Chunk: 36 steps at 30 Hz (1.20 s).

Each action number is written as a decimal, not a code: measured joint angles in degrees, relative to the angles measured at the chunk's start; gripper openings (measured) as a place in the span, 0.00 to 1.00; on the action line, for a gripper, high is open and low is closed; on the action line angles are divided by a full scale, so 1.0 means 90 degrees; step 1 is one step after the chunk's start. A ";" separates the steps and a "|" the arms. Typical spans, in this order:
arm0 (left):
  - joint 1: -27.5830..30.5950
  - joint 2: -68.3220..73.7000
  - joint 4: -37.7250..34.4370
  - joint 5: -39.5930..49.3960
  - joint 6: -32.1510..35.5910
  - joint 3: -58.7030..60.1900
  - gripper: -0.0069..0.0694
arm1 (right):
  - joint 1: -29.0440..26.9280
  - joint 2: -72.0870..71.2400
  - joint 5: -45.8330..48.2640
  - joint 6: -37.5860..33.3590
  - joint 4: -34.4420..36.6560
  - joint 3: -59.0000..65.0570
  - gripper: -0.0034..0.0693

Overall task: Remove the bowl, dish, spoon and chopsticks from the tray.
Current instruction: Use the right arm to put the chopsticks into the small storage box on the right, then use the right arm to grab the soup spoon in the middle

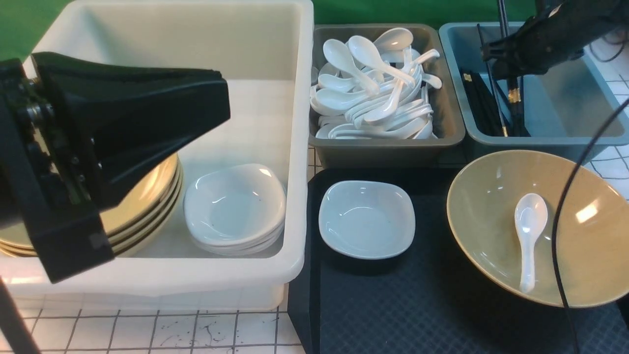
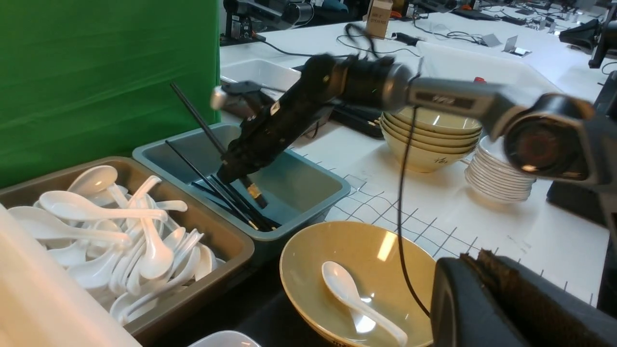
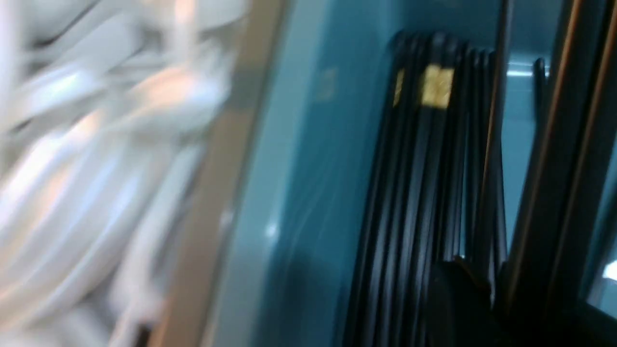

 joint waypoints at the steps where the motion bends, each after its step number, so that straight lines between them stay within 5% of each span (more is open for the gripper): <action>1: 0.0000 0.0000 0.0000 0.0000 0.0000 0.0000 0.09 | 0.0000 0.0122 -0.0019 0.0049 -0.0016 -0.0070 0.19; 6: 0.0000 0.0000 0.0000 0.0000 0.0000 0.0000 0.09 | 0.0000 0.0298 0.0217 0.0090 -0.0178 -0.0101 0.25; 13: 0.0000 0.0000 0.0000 0.0066 -0.0020 0.0000 0.09 | 0.0000 0.0019 0.0611 0.0118 -0.0368 -0.0147 0.67; 18: 0.0000 0.0000 0.0000 0.0320 -0.0071 0.0000 0.09 | 0.0000 -0.0714 0.1404 0.0118 -0.0373 -0.0156 0.81; 23: 0.0000 0.0000 0.0023 0.0642 -0.0129 0.0000 0.09 | 0.0008 -0.1659 0.3312 0.0058 -0.0391 -0.0122 0.66; 30: 0.0000 0.0000 0.0028 0.0974 -0.0149 0.0000 0.09 | 0.0272 -0.3617 0.3325 0.0535 -0.0409 0.2036 0.30; 36: 0.0000 0.0000 0.0028 0.1142 -0.0149 0.0000 0.09 | 0.0893 -0.4854 0.3307 0.1334 -0.0997 0.4262 0.40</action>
